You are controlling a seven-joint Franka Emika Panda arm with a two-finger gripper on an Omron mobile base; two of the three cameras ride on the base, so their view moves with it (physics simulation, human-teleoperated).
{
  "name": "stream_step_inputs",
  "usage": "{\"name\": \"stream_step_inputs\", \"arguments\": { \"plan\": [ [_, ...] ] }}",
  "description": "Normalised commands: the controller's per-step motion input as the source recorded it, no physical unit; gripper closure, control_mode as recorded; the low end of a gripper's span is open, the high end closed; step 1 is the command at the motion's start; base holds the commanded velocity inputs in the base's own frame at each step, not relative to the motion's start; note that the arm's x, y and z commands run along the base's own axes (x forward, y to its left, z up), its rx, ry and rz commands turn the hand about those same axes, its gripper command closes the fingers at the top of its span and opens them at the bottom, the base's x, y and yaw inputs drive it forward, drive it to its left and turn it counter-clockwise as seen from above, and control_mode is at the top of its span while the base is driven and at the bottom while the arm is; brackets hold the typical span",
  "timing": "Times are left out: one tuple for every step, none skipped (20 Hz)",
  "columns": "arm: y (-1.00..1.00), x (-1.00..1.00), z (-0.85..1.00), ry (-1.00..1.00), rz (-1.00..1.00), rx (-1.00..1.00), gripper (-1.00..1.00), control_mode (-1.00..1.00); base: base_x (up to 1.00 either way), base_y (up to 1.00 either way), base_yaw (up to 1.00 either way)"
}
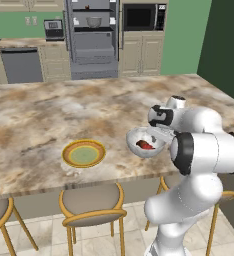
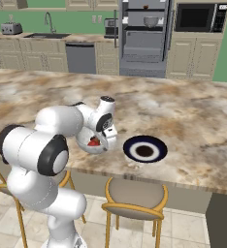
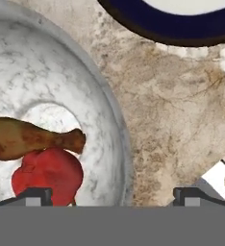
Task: Pick the chicken drumstick and bell pepper from their plates and place them in the bowl. Then put the bowl in the fridge.
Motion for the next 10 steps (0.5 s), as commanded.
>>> {"name": "stream_step_inputs", "arguments": {
  "plan": [
    [-0.03, 0.25, -0.25, 0.0, -0.19, 0.11, -1.0, -1.0, 0.0, 0.0, 0.0],
    [-0.02, 0.25, -0.26, 0.0, -0.18, 0.1, -1.0, -1.0, 0.0, 0.0, 0.0],
    [0.0, 0.27, -0.27, 0.0, -0.16, 0.09, -1.0, -1.0, 0.0, 0.0, 0.0],
    [0.0, 0.29, -0.28, 0.0, -0.14, 0.09, -1.0, -1.0, 0.0, 0.0, 0.0],
    [0.0, 0.26, -0.26, 0.0, -0.13, 0.07, -1.0, -1.0, 0.0, 0.0, 0.0],
    [0.0, 0.2, -0.25, 0.0, -0.12, 0.07, -1.0, -1.0, 0.0, 0.0, 0.0],
    [0.0, 0.1, -0.25, 0.0, -0.11, 0.06, -1.0, -1.0, 0.0, 0.0, 0.0],
    [0.0, 0.03, -0.25, 0.0, -0.1, 0.04, -1.0, -1.0, 0.0, 0.0, 0.0],
    [0.0, 0.0, -0.29, 0.0, -0.09, 0.03, -1.0, -1.0, 0.0, 0.0, 0.0],
    [0.0, 0.03, -0.27, 0.0, -0.08, 0.02, -1.0, -1.0, 0.0, 0.0, 0.0]
  ]
}}
